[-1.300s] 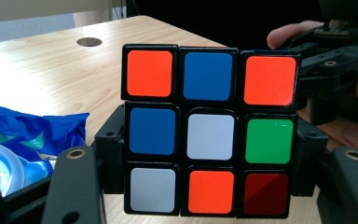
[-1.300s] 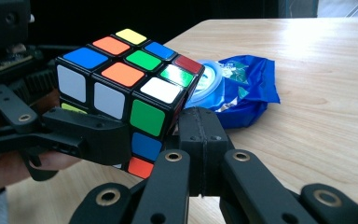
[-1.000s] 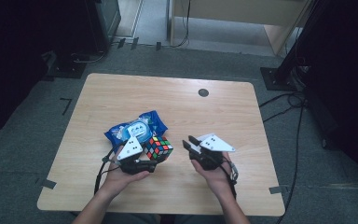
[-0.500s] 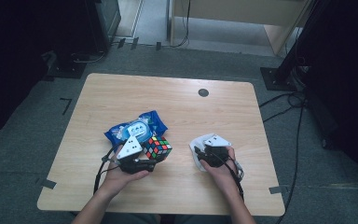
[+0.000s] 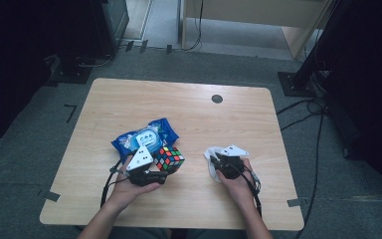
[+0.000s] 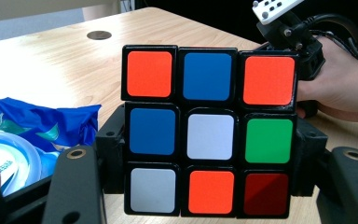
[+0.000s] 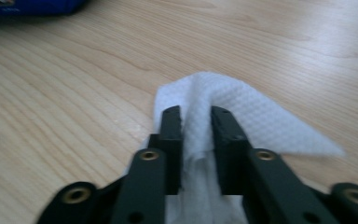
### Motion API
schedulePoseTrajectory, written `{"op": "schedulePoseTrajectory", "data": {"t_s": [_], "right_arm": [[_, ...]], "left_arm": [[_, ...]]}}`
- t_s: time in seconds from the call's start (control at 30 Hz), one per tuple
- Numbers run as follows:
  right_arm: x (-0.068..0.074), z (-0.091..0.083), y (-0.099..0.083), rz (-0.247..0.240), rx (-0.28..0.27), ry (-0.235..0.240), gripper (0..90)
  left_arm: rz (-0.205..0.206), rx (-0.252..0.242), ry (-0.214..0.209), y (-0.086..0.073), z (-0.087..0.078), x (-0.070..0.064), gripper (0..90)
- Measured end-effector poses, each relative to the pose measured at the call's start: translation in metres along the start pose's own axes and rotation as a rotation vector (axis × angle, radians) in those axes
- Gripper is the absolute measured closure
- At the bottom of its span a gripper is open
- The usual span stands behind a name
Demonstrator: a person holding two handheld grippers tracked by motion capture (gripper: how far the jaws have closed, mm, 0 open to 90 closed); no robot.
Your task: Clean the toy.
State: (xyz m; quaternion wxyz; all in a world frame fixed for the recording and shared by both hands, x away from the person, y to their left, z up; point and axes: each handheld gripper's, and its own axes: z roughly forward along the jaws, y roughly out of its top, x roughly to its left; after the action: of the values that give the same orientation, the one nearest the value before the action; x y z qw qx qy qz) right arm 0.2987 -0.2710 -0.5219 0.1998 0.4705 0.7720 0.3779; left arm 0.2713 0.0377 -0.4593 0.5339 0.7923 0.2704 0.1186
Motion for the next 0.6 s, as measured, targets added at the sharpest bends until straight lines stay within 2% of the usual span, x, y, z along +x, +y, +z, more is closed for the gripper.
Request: {"op": "schedulePoseTrajectory", "data": {"t_s": [0.07,0.13,0.2,0.3,0.47,0.53,0.6], "right_arm": [[-0.001,0.000,0.000,0.016,-0.001,0.020,83.8],[0.000,-0.002,0.001,0.033,0.003,0.019,85.7],[0.004,-0.008,0.006,0.036,-0.031,0.029,86.1],[0.014,-0.024,0.019,0.049,-0.108,0.071,86.3],[0.043,-0.057,0.046,0.060,-0.249,0.226,86.2],[0.061,-0.072,0.056,0.049,-0.304,0.311,86.2],[0.071,-0.080,0.061,0.040,-0.338,0.357,86.2]], "left_arm": [[-0.001,-0.001,0.000,0.000,0.000,0.000,33.9],[-0.001,0.004,0.001,-0.001,0.001,0.000,33.9],[0.001,0.006,0.001,-0.001,0.001,0.000,33.9],[0.004,0.011,0.001,-0.002,0.003,0.000,33.9],[0.027,0.024,0.008,-0.003,0.006,-0.004,33.9],[0.035,0.028,0.003,-0.004,0.008,-0.007,33.9],[0.041,0.029,0.000,-0.004,0.010,-0.010,33.9]]}}
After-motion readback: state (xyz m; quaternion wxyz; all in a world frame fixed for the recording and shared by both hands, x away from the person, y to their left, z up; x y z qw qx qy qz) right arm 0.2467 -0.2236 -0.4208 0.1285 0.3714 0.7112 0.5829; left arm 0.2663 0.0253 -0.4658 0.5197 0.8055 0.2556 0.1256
